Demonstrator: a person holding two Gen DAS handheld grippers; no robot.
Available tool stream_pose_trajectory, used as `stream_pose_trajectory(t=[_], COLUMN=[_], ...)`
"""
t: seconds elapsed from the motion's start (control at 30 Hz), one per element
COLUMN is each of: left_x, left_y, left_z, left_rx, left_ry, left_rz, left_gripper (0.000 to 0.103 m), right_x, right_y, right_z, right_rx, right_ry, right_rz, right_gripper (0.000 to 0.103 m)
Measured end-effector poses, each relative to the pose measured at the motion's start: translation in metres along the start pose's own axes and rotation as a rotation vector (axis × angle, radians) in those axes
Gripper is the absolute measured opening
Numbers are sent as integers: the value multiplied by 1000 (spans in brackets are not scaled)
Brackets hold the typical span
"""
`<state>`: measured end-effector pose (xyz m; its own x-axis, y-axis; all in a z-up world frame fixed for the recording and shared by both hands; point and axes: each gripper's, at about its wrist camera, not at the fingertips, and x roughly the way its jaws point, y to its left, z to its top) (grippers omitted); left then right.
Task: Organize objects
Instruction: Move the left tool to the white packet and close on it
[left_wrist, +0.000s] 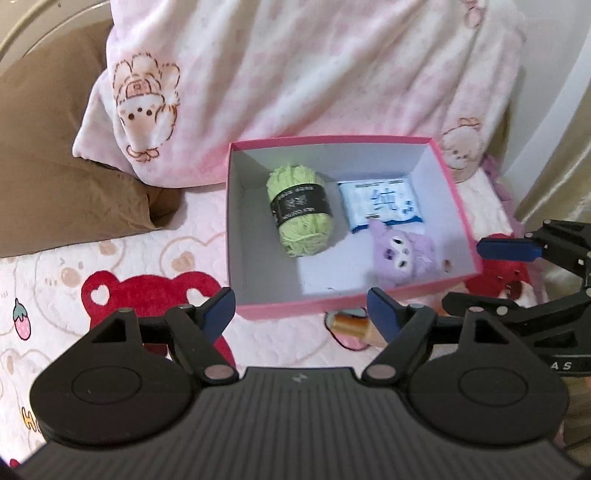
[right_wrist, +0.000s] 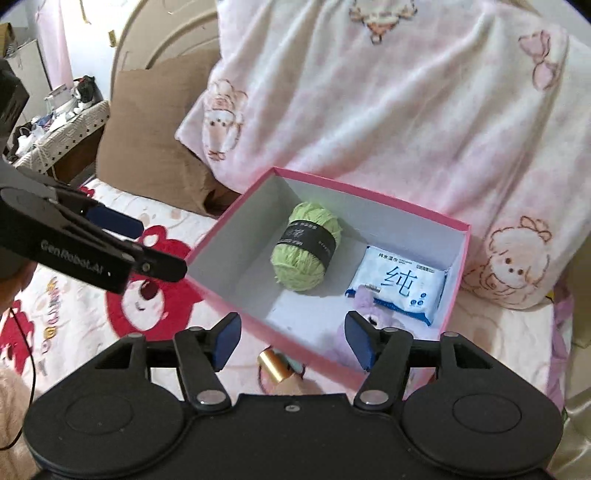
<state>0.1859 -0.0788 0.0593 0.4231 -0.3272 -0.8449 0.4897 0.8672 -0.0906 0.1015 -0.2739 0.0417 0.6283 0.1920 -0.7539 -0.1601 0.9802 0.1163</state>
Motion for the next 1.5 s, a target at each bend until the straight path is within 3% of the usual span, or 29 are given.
stream_pose_trajectory(t=[0.33,0.43,0.57,0.67,0.93,1.23,1.5], left_x=[-32,-36,-36,-40,-25,29,69], left_y=[-14,-23,-32,-38,-57,-71,-78], left_z=[-32,-48,-70,-87,-119,-147,-159], left_rx=[1,25,27,22,19,-26,-100], left_ry=[8,10,41,10,38,49,-16], left_rz=[24,35,34,54,-7,-7,-78], left_gripper=[95,95,95,95,94,93,93], right_x=[-53,-64,-71,-70,-55,-18,27], right_y=[25,30,35,38,44,20,6], right_z=[-37,-51,-77,-98,-150,-181,-205], right_rx=[-80,-92,-105,-128,-173,-83,-108], right_ry=[-12,-24,-22,3,6,-46,-64], right_rz=[-11,-13,-16,6,15,62,44], right_gripper=[83,92,93,94,94,94,94])
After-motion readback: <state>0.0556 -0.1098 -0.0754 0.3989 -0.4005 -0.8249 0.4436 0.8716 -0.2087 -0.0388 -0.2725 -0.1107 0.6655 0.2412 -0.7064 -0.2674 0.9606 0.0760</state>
